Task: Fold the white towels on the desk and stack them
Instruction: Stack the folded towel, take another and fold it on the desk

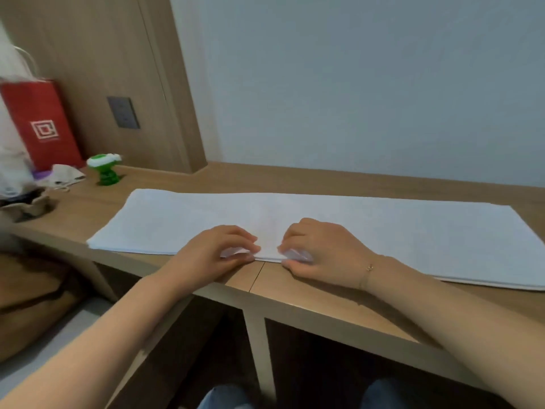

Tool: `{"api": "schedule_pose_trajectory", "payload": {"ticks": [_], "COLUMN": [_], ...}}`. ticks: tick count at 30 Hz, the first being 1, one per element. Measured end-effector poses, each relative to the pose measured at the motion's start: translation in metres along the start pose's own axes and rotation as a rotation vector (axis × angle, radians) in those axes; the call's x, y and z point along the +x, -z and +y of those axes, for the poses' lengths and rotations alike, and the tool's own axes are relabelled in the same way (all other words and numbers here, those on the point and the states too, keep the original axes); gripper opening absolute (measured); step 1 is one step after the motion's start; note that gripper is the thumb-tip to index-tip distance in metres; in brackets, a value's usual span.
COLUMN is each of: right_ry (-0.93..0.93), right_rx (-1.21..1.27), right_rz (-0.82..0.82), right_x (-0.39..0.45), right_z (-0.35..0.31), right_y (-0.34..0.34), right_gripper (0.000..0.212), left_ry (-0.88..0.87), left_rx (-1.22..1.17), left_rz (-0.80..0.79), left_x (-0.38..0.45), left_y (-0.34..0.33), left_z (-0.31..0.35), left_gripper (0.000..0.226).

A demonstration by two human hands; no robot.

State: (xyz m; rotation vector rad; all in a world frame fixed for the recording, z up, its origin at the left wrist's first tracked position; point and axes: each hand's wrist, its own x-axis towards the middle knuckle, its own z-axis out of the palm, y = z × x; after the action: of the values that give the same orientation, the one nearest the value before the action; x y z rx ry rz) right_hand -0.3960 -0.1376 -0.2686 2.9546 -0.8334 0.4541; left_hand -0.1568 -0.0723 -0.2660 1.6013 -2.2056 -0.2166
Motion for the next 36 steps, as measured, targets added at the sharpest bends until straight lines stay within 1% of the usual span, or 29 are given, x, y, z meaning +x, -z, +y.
{"api": "schedule_pose_trajectory", "payload": {"ticks": [4,6,9,12,14,16,18,19,21,23,24,26,29,31,34,36], "right_ry": [0.112,0.126,0.098,0.126,0.153,0.136,0.046,-0.007,-0.058,-0.053,-0.040,-0.011,0.011,0.042,0.083,0.092], "right_rx": [-0.069,-0.076,-0.024,-0.020,-0.020,0.021,0.108,0.170,0.258,0.254,0.227,0.212,0.262,0.186,0.058,0.056], "right_rz": [0.105,0.120,0.159,0.264,0.249,0.162,0.113,0.108,0.130,0.104,0.054,-0.090,-0.285,-0.371,-0.393,-0.395], "right_x": [-0.001,-0.003,-0.002,-0.002,-0.004,-0.005,-0.003,0.000,0.013,0.037,0.052,0.083,0.115,0.123,0.123,0.124], "right_z": [0.001,0.001,0.001,-0.002,-0.004,-0.006,-0.006,-0.006,-0.008,-0.012,-0.015,-0.023,-0.037,-0.041,-0.039,-0.038], "right_y": [-0.007,-0.010,-0.011,-0.010,-0.009,-0.010,-0.009,-0.008,-0.006,-0.005,-0.005,-0.008,-0.022,-0.038,-0.055,-0.057], "right_gripper": [0.025,0.025,0.026,0.019,0.018,0.024,0.034,0.039,0.044,0.038,0.036,0.038,0.055,0.065,0.070,0.066], "left_ry": [-0.181,-0.228,-0.228,-0.219,-0.183,-0.100,0.011,0.070,0.214,0.421,0.541,0.749,0.975,1.074,1.115,1.099], "left_rx": [0.174,0.204,0.160,0.116,0.091,0.065,-0.016,-0.072,-0.115,-0.079,-0.073,-0.111,-0.234,-0.343,-0.471,-0.543], "left_rz": [0.105,0.129,0.163,0.175,0.181,0.182,0.187,0.214,0.342,0.518,0.591,0.685,0.720,0.708,0.651,0.679], "left_x": [-0.006,-0.007,-0.009,-0.009,-0.011,-0.016,-0.026,-0.032,-0.044,-0.056,-0.062,-0.073,-0.079,-0.077,-0.074,-0.075], "left_y": [-0.007,-0.009,-0.011,-0.011,-0.011,-0.008,-0.001,0.003,0.014,0.026,0.033,0.045,0.062,0.068,0.065,0.060], "left_z": [-0.004,-0.005,-0.007,-0.010,-0.014,-0.020,-0.030,-0.036,-0.056,-0.082,-0.096,-0.124,-0.156,-0.168,-0.176,-0.180], "left_gripper": [0.020,0.017,0.012,0.010,0.012,0.023,0.035,0.036,0.025,0.013,0.014,0.027,0.046,0.050,0.034,0.024]}}
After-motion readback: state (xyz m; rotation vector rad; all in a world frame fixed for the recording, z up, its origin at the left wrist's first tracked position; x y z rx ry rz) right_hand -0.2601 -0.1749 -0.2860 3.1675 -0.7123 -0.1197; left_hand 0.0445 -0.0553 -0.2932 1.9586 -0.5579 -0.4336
